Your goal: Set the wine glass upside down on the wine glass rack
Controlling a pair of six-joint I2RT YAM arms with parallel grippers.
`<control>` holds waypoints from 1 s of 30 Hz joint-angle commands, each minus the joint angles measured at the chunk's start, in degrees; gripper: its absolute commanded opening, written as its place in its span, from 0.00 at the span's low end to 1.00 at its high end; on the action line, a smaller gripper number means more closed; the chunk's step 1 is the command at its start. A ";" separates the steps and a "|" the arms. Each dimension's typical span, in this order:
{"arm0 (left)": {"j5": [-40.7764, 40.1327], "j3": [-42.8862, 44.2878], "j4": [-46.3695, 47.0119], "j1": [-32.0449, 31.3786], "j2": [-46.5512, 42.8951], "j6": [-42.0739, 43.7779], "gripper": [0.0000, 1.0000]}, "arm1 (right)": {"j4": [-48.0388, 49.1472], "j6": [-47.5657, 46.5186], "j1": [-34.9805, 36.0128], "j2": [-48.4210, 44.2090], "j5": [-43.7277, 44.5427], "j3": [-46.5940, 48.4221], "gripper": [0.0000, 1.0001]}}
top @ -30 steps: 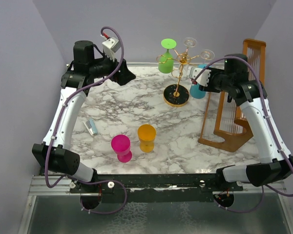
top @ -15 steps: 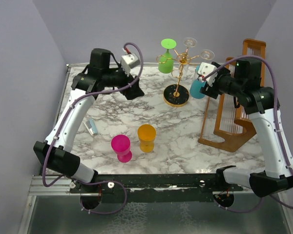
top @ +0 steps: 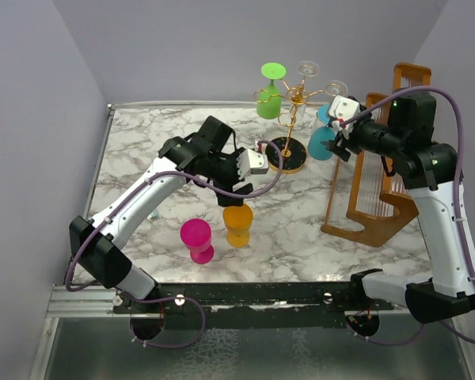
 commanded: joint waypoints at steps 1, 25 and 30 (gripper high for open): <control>-5.29 -1.18 -1.42 -2.23 1.75 4.19 0.73 | 0.72 0.59 0.06 -0.13 -0.79 -1.25 0.66; -9.72 3.20 -8.61 -7.80 10.00 7.21 0.00 | 2.33 -0.20 0.08 0.80 3.77 -3.67 0.66; -9.31 6.00 -11.11 -7.81 8.47 8.26 0.00 | 4.01 0.72 0.03 0.79 7.47 -3.91 0.66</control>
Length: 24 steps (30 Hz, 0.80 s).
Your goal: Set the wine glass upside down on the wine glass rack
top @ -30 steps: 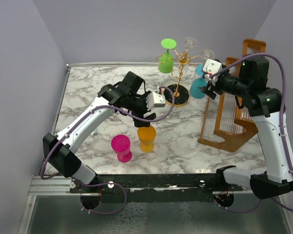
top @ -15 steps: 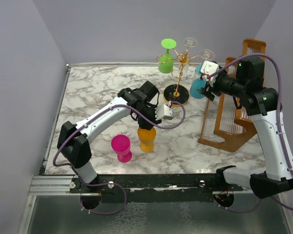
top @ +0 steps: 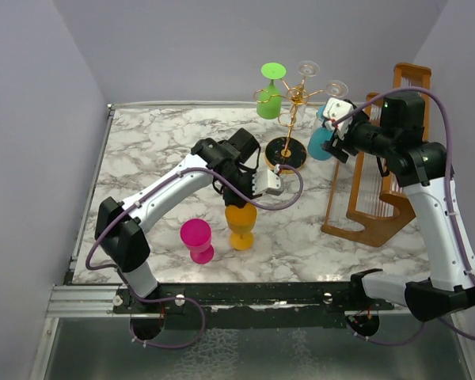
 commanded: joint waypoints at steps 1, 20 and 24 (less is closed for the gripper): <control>0.31 3.95 -3.79 -0.27 -2.45 2.09 0.00 | 4.06 1.55 0.05 0.28 5.93 -0.40 0.66; 17.57 23.56 -6.68 10.40 -5.74 -1.38 0.00 | 16.09 23.46 -0.05 4.59 21.44 10.40 0.68; 22.66 27.61 -2.87 17.44 -5.37 -7.44 0.00 | 16.80 27.50 -0.07 5.09 18.98 11.36 0.68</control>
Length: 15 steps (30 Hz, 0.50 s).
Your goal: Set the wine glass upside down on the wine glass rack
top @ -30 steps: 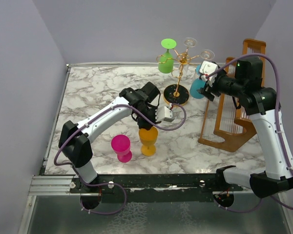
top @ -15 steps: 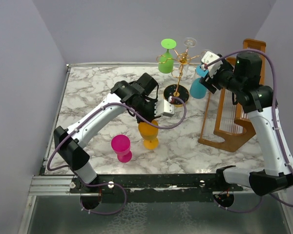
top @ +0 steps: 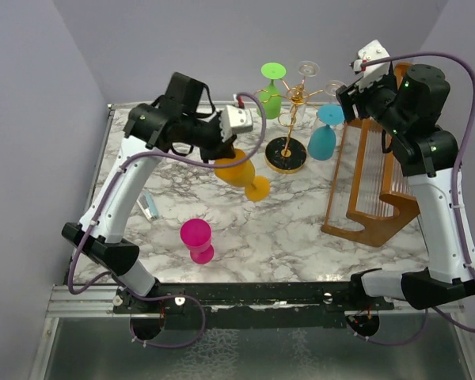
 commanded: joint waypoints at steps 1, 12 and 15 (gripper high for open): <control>10.06 4.45 5.35 6.83 -0.97 -7.73 0.00 | 2.64 7.42 -0.07 0.86 -2.18 2.16 0.68; 2.17 -0.51 26.80 11.12 -3.99 -26.65 0.00 | 2.16 16.84 0.01 6.86 -27.68 1.99 0.65; -1.56 -0.20 30.40 11.13 -3.82 -29.63 0.00 | 3.60 20.77 -0.01 8.07 -31.94 0.18 0.64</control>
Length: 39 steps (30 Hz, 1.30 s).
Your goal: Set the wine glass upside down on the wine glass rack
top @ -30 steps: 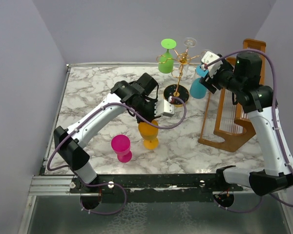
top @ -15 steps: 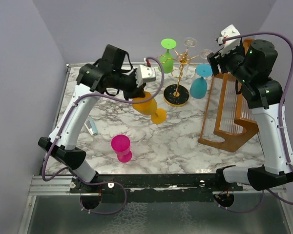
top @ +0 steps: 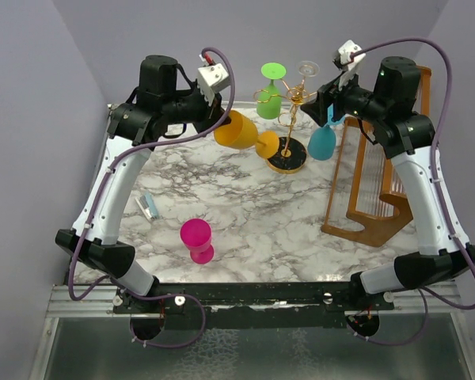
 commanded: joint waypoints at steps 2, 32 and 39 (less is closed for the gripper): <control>-6.70 1.32 11.09 0.10 -1.13 -9.23 0.00 | 3.67 9.82 0.04 1.90 -13.06 -3.30 0.63; -3.89 1.81 17.08 -0.02 0.84 -15.34 0.00 | 15.77 30.13 0.57 6.59 -20.25 -11.75 0.26; -3.23 0.39 18.03 0.01 0.46 -15.47 0.04 | 16.98 31.16 0.58 6.41 -20.48 -12.95 0.16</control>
